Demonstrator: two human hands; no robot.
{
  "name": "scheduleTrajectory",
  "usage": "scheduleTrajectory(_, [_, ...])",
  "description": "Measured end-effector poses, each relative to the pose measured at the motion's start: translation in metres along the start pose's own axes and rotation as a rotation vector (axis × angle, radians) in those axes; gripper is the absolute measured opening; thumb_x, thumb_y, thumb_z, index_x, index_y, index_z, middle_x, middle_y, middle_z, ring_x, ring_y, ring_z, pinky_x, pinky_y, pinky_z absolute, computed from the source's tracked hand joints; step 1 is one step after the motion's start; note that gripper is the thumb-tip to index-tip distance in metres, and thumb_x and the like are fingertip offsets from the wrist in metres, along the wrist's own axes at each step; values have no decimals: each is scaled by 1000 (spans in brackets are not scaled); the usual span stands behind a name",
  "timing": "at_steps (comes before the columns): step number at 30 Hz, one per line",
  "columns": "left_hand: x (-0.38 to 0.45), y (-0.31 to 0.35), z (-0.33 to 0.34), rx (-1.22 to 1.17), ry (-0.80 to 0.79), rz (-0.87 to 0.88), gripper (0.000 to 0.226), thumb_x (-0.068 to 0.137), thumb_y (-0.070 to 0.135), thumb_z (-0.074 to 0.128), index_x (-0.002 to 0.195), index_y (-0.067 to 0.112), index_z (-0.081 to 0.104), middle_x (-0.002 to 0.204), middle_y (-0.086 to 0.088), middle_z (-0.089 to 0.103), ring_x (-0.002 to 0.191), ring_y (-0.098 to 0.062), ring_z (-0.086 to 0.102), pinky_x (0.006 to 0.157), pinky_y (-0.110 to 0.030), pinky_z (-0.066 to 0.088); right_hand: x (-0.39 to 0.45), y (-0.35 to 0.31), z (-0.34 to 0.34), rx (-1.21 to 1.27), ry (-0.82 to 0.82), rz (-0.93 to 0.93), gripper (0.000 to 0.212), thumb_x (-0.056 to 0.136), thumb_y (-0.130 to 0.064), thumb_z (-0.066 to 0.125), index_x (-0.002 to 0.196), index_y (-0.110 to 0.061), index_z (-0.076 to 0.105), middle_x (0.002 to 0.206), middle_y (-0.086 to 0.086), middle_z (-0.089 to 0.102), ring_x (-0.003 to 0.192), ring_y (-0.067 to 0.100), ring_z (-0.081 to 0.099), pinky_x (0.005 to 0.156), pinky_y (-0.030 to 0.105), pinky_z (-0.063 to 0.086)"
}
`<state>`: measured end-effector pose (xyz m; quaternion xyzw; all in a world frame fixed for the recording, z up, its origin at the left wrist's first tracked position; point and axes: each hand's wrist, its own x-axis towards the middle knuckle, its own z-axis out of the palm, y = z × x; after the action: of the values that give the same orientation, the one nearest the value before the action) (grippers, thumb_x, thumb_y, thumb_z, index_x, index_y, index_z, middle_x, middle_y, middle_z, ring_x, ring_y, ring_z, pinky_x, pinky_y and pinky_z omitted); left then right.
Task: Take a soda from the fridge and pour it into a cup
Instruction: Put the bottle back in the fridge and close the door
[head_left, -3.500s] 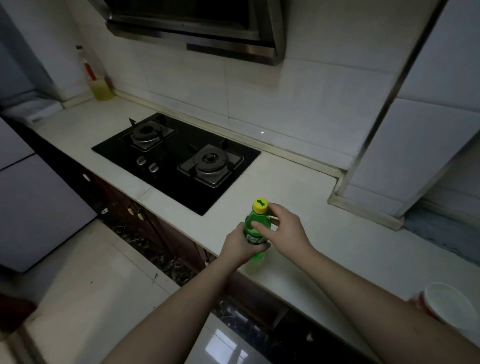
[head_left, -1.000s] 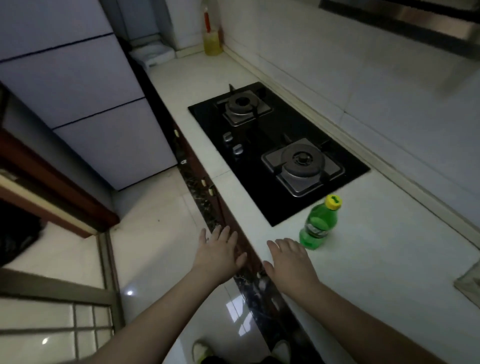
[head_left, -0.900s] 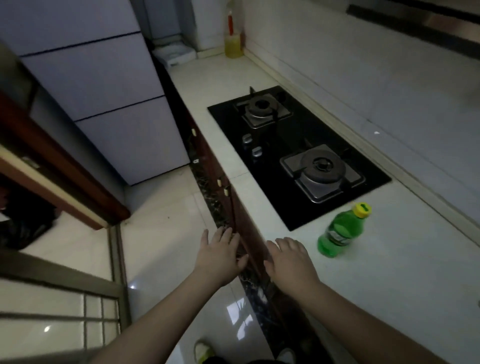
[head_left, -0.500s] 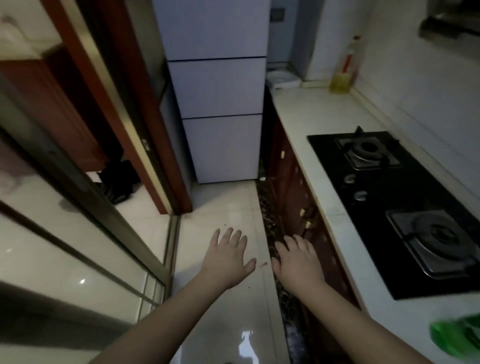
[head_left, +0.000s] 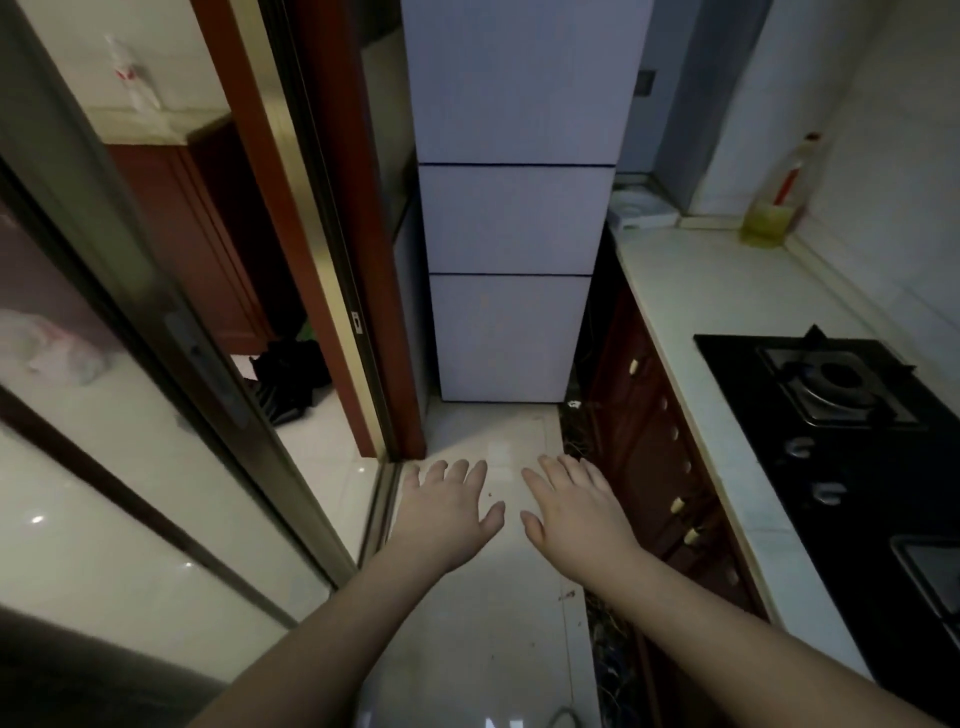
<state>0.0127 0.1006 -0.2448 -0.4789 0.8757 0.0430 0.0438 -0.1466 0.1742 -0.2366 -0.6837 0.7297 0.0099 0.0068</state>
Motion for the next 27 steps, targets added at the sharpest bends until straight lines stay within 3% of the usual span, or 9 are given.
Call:
scheduleTrajectory(4, [46,-6,-13,-7,31,-11,64,95,59,24,150,25,27,150,4,39,139,-22,32,114,-51,21,54,22,-4,36,-7,-21,54,96,-47,38,143,-21,40,149,6,40,137,26,34,117,45,19])
scheduleTrajectory(7, [89,-8,-24,25,55,8,61,96,58,26,148,26,31,149,5,40,139,-20,31,116,-49,20,98,47,-8,67,15,-7,54,99,-46,31,148,-22,29,152,1,33,140,23,26,118,41,9])
scheduleTrajectory(17, [224,-18,-79,27,109,-59,63,94,60,29,149,29,30,155,5,33,145,-20,22,118,-45,15,227,121,-34,73,24,-52,51,100,-44,28,145,-22,35,145,0,43,133,21,35,114,38,16])
scheduleTrajectory(27, [320,-55,-116,-19,108,-117,63,95,59,31,151,29,27,157,3,29,146,-21,19,118,-44,14,335,137,-56,83,42,-100,52,100,-45,29,146,-21,34,147,1,41,135,23,34,114,39,21])
